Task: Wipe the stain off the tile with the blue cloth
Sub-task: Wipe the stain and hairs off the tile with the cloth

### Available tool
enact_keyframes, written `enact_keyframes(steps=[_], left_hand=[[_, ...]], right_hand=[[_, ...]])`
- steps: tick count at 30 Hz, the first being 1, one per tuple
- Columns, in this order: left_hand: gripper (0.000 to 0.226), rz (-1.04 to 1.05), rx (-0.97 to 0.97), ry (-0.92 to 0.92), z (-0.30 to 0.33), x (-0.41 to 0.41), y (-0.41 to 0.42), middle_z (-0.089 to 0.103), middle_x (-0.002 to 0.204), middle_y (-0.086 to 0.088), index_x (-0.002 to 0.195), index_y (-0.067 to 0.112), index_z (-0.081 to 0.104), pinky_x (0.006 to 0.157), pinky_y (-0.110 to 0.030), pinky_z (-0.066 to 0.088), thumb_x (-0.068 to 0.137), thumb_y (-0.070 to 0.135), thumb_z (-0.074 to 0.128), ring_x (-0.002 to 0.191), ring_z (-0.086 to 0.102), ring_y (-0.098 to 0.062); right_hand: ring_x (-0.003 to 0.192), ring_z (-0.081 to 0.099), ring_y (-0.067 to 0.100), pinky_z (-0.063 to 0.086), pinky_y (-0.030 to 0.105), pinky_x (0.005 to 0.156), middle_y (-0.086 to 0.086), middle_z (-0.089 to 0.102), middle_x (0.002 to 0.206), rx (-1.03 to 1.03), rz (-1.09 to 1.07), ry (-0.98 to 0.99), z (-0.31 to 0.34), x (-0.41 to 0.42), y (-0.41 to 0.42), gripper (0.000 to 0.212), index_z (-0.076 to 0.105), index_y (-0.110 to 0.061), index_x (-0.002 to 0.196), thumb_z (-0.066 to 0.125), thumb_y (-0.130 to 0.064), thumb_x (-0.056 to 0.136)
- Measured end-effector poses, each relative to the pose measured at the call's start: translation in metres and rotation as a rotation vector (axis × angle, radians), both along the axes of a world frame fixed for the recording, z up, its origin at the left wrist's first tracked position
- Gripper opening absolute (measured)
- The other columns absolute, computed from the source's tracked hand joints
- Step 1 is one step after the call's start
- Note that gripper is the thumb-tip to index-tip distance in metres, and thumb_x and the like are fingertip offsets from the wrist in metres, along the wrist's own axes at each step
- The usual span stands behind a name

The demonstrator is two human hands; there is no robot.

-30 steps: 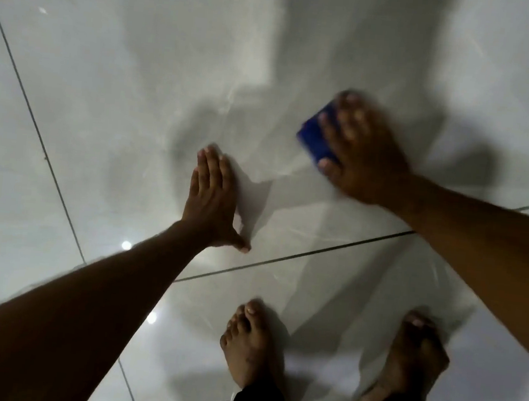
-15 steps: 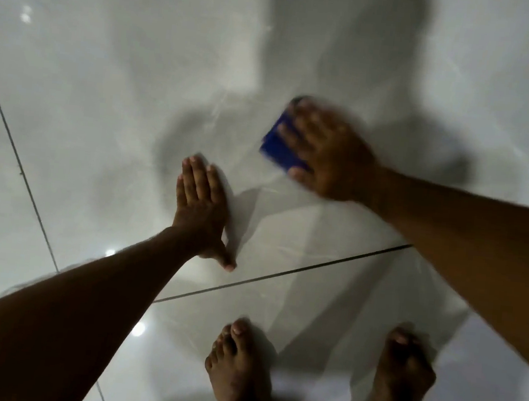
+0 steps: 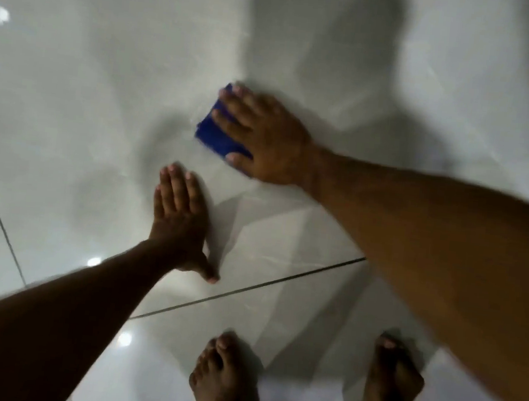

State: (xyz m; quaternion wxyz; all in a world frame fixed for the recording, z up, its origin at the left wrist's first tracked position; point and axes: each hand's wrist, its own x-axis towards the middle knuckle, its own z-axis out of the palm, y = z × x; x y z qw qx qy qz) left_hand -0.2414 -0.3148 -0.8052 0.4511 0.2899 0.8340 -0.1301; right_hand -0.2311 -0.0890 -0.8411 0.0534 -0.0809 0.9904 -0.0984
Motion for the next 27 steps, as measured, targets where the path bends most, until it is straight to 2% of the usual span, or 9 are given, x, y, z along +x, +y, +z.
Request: enact_keyframes(steps=[4, 8, 10, 13, 14, 17, 21, 23, 27], left_hand=[[0.193, -0.008, -0.015, -0.017, 0.004, 0.001, 0.001, -0.06, 0.127, -0.029, 0.131, -0.002, -0.046, 0.107, -0.055, -0.026, 0.007, 0.08, 0.078, 0.125, -0.051, -0.047], [0.191, 0.006, -0.052, -0.016, 0.007, 0.001, 0.007, -0.061, 0.124, -0.03, 0.127, -0.003, -0.049, 0.107, -0.057, -0.025, 0.011, 0.078, 0.08, 0.123, -0.05, -0.051], [0.192, -0.006, -0.044, -0.019, 0.005, -0.001, 0.003, -0.057, 0.129, -0.032, 0.127, -0.003, -0.049, 0.109, -0.058, -0.022, 0.009, 0.078, 0.08, 0.123, -0.049, -0.051], [0.195, -0.004, -0.035, -0.024, -0.002, -0.001, -0.002, -0.053, 0.134, -0.031, 0.13, -0.001, -0.047, 0.109, -0.057, -0.022, 0.0, 0.081, 0.075, 0.122, -0.053, -0.046], [0.196, 0.008, -0.045, -0.026, -0.002, 0.0, -0.002, -0.054, 0.134, -0.03, 0.13, -0.001, -0.046, 0.108, -0.055, -0.022, -0.001, 0.082, 0.073, 0.123, -0.054, -0.043], [0.196, 0.006, -0.064, -0.039, 0.002, 0.002, 0.002, -0.056, 0.131, -0.03, 0.128, 0.0, -0.049, 0.109, -0.056, -0.022, 0.0, 0.079, 0.077, 0.124, -0.053, -0.043], [0.194, 0.011, -0.094, -0.051, 0.006, 0.002, 0.006, -0.057, 0.128, -0.033, 0.126, -0.003, -0.05, 0.109, -0.059, -0.02, 0.005, 0.078, 0.079, 0.125, -0.049, -0.05], [0.194, 0.006, -0.091, -0.049, 0.006, 0.002, 0.006, -0.061, 0.124, -0.031, 0.126, -0.003, -0.05, 0.108, -0.059, -0.021, 0.004, 0.08, 0.077, 0.125, -0.049, -0.05], [0.194, -0.016, -0.052, -0.04, 0.005, 0.0, -0.001, -0.065, 0.122, -0.027, 0.127, -0.001, -0.05, 0.106, -0.055, -0.025, 0.003, 0.081, 0.076, 0.122, -0.054, -0.045]], right_hand=[[0.148, 0.022, 0.043, 0.022, 0.052, 0.12, 0.025, 0.024, 0.16, 0.096, -0.581, 0.001, -0.011, 0.073, 0.093, 0.071, 0.025, -0.009, 0.155, 0.032, -0.053, 0.1], [0.149, 0.016, 0.046, 0.021, 0.06, 0.118, 0.028, 0.019, 0.161, 0.111, -1.083, -0.061, -0.005, 0.153, 0.042, 0.072, 0.02, -0.005, 0.155, 0.029, -0.052, 0.101], [0.149, 0.016, 0.045, 0.021, 0.06, 0.117, 0.027, 0.022, 0.16, 0.064, -0.905, -0.095, -0.007, 0.18, -0.011, 0.074, 0.024, -0.006, 0.154, 0.038, -0.05, 0.097], [0.151, 0.014, 0.037, 0.018, 0.056, 0.121, 0.017, 0.021, 0.162, 0.016, 0.013, -0.146, -0.009, 0.228, 0.021, 0.071, 0.024, -0.014, 0.155, 0.035, -0.054, 0.098], [0.151, 0.017, 0.037, 0.018, 0.055, 0.12, 0.018, 0.024, 0.161, 0.043, 0.136, -0.141, -0.009, 0.237, 0.058, 0.07, 0.026, -0.014, 0.155, 0.033, -0.055, 0.098], [0.146, 0.024, 0.046, 0.026, 0.059, 0.117, 0.028, 0.031, 0.156, 0.132, -0.399, -0.114, -0.005, 0.26, 0.127, 0.072, 0.028, -0.004, 0.153, 0.033, -0.052, 0.1], [0.148, 0.019, 0.045, 0.026, 0.054, 0.116, 0.027, 0.022, 0.16, 0.18, -1.223, -0.114, -0.004, 0.212, 0.089, 0.074, 0.023, -0.001, 0.153, 0.033, -0.048, 0.098], [0.148, 0.02, 0.044, 0.026, 0.052, 0.115, 0.026, 0.024, 0.16, 0.125, -1.307, -0.086, -0.001, 0.15, 0.072, 0.074, 0.025, -0.002, 0.153, 0.033, -0.049, 0.096], [0.149, 0.017, 0.044, 0.02, 0.054, 0.117, 0.023, 0.024, 0.161, 0.016, -0.963, -0.02, -0.005, 0.069, 0.002, 0.076, 0.027, -0.006, 0.154, 0.038, -0.051, 0.093]])
